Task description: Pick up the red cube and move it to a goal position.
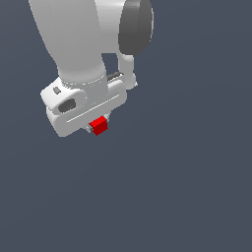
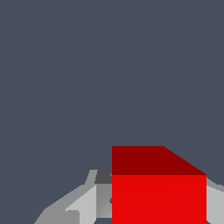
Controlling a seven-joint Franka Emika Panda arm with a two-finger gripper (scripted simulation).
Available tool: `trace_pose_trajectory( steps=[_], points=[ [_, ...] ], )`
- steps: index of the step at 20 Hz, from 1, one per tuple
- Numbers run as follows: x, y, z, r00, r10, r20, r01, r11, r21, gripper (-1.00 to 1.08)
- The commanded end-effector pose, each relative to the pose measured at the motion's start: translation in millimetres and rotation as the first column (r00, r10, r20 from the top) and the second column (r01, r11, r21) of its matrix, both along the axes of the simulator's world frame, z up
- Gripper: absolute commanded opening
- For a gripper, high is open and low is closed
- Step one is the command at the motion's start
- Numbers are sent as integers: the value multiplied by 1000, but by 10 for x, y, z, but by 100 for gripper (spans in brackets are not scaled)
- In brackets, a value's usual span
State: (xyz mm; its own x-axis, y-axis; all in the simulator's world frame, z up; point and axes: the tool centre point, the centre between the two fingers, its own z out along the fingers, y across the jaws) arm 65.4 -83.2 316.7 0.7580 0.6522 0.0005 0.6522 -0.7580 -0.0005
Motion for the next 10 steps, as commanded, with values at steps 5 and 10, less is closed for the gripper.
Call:
trace_pose_trajectory(
  steps=[5, 10],
  points=[
    [78, -59, 132, 1000, 0, 0, 0, 1000, -1, -100],
    [95, -69, 154, 1000, 0, 0, 0, 1000, -1, -100]
  ],
)
